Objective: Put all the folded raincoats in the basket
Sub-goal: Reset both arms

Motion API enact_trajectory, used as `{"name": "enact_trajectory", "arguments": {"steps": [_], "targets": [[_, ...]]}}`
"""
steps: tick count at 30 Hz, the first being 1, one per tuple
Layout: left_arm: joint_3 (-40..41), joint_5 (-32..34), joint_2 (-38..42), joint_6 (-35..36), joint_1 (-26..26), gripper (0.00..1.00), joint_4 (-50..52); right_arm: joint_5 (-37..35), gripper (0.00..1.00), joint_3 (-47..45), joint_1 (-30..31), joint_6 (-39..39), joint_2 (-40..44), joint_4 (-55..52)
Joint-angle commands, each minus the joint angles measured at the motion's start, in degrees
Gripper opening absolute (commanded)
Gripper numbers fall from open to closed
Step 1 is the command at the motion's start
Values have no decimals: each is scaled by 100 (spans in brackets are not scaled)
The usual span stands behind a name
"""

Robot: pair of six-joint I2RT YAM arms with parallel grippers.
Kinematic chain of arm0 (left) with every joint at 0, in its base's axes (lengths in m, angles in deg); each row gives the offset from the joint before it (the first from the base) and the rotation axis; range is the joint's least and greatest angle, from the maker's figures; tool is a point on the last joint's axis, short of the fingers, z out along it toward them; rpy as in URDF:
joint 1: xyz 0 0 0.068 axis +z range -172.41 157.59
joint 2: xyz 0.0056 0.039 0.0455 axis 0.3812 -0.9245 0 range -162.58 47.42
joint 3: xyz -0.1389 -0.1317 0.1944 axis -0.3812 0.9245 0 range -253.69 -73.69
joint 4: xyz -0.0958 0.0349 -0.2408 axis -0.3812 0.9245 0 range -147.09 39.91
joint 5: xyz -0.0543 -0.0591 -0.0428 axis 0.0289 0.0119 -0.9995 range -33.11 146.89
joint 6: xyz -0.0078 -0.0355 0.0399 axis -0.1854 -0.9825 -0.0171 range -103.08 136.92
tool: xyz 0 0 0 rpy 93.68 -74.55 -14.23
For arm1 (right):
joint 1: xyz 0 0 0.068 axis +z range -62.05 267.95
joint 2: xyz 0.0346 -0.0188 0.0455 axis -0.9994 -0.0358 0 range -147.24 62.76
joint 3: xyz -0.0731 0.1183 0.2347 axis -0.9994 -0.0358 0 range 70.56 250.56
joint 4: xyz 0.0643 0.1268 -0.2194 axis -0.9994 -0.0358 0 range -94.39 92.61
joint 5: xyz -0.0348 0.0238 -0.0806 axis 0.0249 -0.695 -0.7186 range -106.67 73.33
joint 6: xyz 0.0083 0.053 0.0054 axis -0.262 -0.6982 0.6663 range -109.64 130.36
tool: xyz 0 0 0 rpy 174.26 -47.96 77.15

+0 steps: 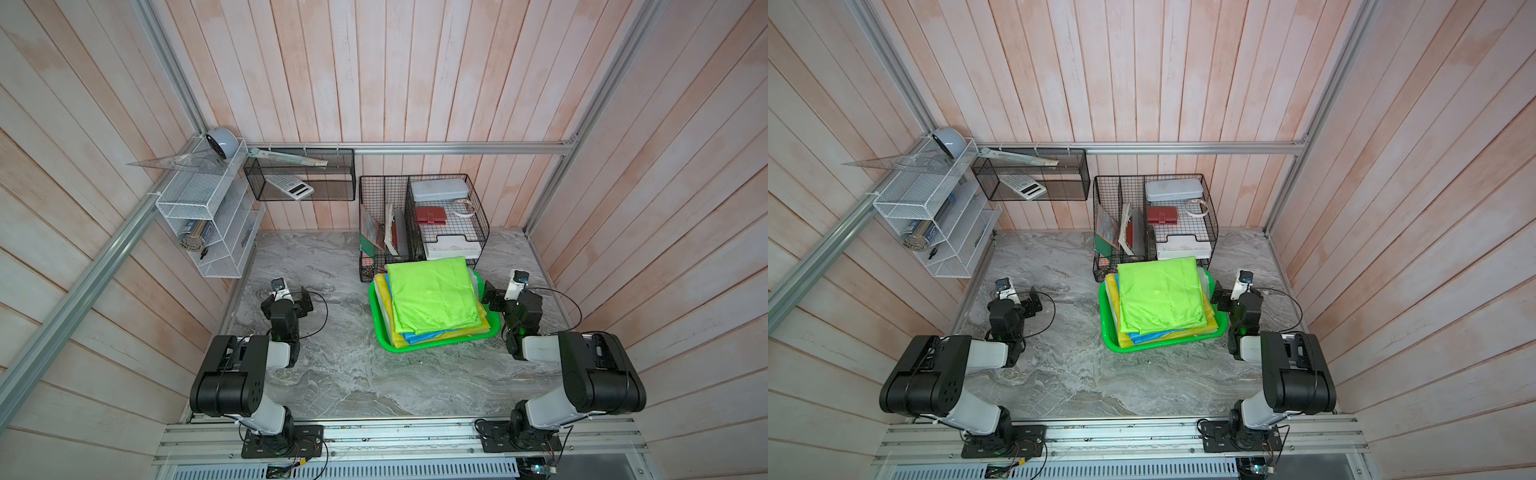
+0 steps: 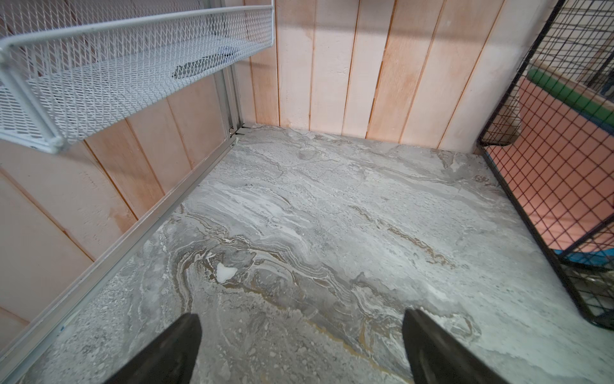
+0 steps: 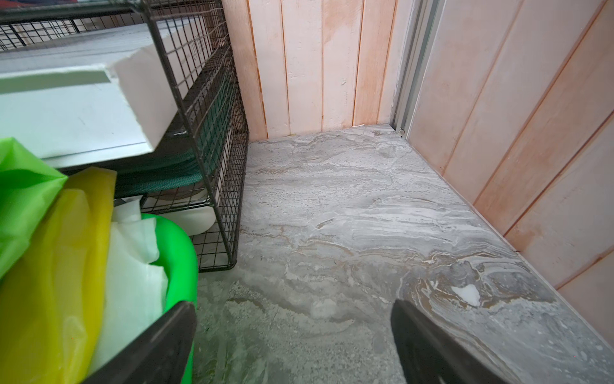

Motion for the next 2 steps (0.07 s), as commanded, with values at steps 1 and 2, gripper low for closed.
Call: {"name": "enact_trajectory", "arguments": {"steps": [1, 2], "targets": [[-93, -19, 5, 42, 14, 100, 20, -8, 98, 24, -1, 202, -154, -486], [-95, -20, 7, 42, 9, 100, 21, 3, 98, 2, 0, 210, -144, -448]]}}
